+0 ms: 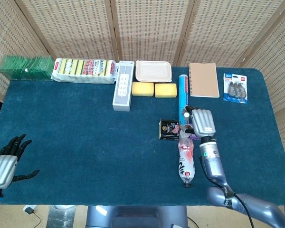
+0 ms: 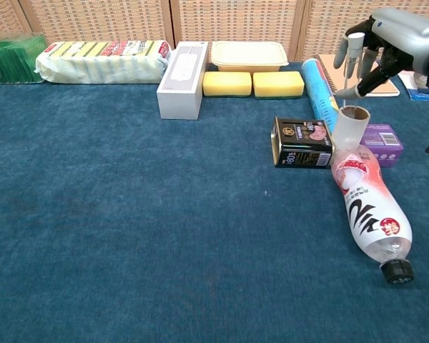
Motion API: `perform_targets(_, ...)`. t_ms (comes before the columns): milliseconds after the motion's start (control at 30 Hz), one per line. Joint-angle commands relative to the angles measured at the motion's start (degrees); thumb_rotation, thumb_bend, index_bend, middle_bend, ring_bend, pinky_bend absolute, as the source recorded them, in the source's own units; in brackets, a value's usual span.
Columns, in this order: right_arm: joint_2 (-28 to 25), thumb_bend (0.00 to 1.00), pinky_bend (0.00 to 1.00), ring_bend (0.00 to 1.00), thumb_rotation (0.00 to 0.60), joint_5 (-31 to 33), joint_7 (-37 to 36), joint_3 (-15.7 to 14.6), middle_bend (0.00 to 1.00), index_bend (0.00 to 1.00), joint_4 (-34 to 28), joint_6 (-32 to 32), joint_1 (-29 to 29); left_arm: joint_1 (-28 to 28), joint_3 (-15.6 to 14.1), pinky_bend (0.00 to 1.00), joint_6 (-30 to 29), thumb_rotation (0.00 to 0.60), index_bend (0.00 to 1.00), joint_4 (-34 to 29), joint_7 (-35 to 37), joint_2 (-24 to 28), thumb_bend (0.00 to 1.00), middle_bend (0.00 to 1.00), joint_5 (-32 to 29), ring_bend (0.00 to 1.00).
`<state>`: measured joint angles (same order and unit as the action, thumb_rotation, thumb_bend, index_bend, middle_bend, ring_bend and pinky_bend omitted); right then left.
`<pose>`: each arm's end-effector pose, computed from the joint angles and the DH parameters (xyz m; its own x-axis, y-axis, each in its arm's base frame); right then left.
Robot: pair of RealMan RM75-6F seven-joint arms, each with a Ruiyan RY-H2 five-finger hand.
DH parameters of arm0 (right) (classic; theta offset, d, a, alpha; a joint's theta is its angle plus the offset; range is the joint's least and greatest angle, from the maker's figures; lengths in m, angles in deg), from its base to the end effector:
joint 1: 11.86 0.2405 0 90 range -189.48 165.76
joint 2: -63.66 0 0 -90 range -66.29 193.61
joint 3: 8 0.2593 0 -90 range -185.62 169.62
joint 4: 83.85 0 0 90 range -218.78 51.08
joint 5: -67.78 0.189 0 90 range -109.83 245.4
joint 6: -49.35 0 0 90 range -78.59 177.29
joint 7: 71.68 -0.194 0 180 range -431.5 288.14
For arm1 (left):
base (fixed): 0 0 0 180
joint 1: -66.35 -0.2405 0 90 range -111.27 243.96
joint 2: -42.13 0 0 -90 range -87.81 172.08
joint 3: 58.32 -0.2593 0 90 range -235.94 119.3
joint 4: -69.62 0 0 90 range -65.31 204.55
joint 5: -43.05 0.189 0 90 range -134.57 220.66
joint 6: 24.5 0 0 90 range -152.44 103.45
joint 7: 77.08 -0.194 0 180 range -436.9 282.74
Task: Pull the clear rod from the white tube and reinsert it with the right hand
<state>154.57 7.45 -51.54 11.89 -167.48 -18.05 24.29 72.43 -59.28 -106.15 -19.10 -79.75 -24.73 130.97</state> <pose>-0.1648 -0.4079 0.0504 0.2603 -0.0161 0.9654 -0.9591 -0.1191 0.2566 -0.3140 0.2227 0.1446 0.4599 0.1151 0.8805 0.8879 -0.0661 -0.4552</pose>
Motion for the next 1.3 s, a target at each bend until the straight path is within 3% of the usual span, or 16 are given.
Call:
perform_targets(33, -0.6, 0.24, 0.62, 0.55, 0.600, 0.5, 0.8, -0.2, 0.52, 0.45, -0.5, 0.2, 0.1, 0.0, 0.0, 0.19, -0.1, 0.417, 0.11, 0.0, 0.1, 0.0, 0.11, 0.04, 0.0, 0.02)
perform_targets(333, -2.3, 0.25, 0.68, 0.61, 0.600, 3.4, 1.9, -0.3, 0.57, 0.51, -2.0, 1.5, -0.1, -0.1, -0.1, 0.19, -0.2, 0.416, 0.11, 0.0, 0.0, 0.0, 0.11, 0.04, 0.2, 0.02)
perform_targets(867, -3.6, 0.25, 0.70, 0.64, 0.600, 13.6, -3.8, 2.3, 0.59, 0.52, -3.8, 7.8, 0.4, 0.0, -0.2, 0.19, 0.0, 0.420, 0.11, 0.0, -0.3, -0.1, 0.11, 0.04, 0.3, 0.02)
perform_targets(1300, -4.3, 0.26, 0.72, 0.70, 0.600, 13.7, -3.6, 2.1, 0.66, 0.59, -5.5, 6.1, 1.2, 0.0, -0.3, 0.19, 0.1, 0.448, 0.11, 0.0, -0.2, 0.0, 0.11, 0.04, 0.3, 0.02)
